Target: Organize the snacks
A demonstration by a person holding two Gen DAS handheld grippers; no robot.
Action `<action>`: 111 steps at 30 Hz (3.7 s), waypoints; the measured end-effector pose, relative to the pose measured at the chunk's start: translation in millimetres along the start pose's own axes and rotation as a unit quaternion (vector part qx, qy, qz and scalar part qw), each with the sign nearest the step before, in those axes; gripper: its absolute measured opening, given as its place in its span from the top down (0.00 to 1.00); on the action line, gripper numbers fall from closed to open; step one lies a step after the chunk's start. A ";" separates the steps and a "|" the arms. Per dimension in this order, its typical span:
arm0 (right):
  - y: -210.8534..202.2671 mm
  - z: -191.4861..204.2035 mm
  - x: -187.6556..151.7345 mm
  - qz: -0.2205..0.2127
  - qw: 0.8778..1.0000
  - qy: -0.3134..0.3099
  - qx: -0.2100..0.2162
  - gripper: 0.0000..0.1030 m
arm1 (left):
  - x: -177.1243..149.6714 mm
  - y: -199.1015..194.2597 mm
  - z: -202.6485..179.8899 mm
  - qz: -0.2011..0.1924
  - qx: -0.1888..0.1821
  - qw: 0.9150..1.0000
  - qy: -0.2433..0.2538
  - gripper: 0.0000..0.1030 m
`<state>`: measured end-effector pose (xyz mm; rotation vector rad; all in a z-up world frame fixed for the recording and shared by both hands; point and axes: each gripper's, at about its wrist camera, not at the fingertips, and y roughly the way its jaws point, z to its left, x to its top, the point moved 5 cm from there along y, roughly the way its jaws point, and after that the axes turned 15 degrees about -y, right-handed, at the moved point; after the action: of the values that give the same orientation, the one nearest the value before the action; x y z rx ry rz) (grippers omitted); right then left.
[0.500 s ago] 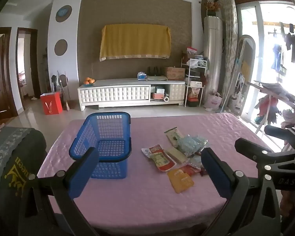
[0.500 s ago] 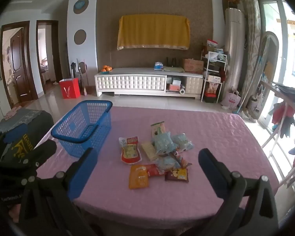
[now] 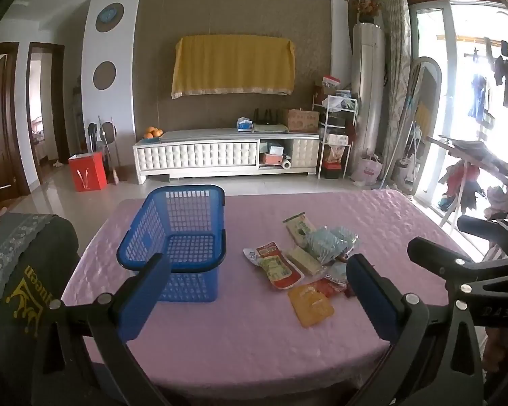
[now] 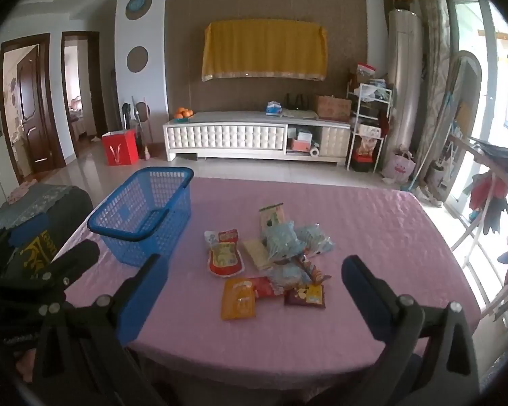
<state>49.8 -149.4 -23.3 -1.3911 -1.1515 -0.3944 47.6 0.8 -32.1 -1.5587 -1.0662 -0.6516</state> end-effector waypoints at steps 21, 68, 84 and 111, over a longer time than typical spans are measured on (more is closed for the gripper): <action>5.8 0.8 -2.6 0.013 1.000 0.003 0.009 0.00 | -6.3 7.8 2.0 0.010 0.001 1.000 -0.001 0.00; 1.4 6.8 -11.3 0.017 1.000 0.000 0.017 0.00 | -5.6 4.0 6.3 0.013 0.008 1.000 -0.002 0.00; 16.3 -32.7 1.1 0.028 1.000 -0.009 0.008 0.00 | 10.1 43.1 -38.3 0.042 -0.008 0.999 0.029 0.00; 179.4 -132.7 -47.6 0.154 0.988 -0.005 0.029 0.06 | -25.1 254.7 -74.2 0.218 0.006 0.976 -0.022 0.00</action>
<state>224.8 -247.1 -132.4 -1.4916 -0.9283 -0.1334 271.3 -80.3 -152.0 -1.7304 -0.7205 -0.3097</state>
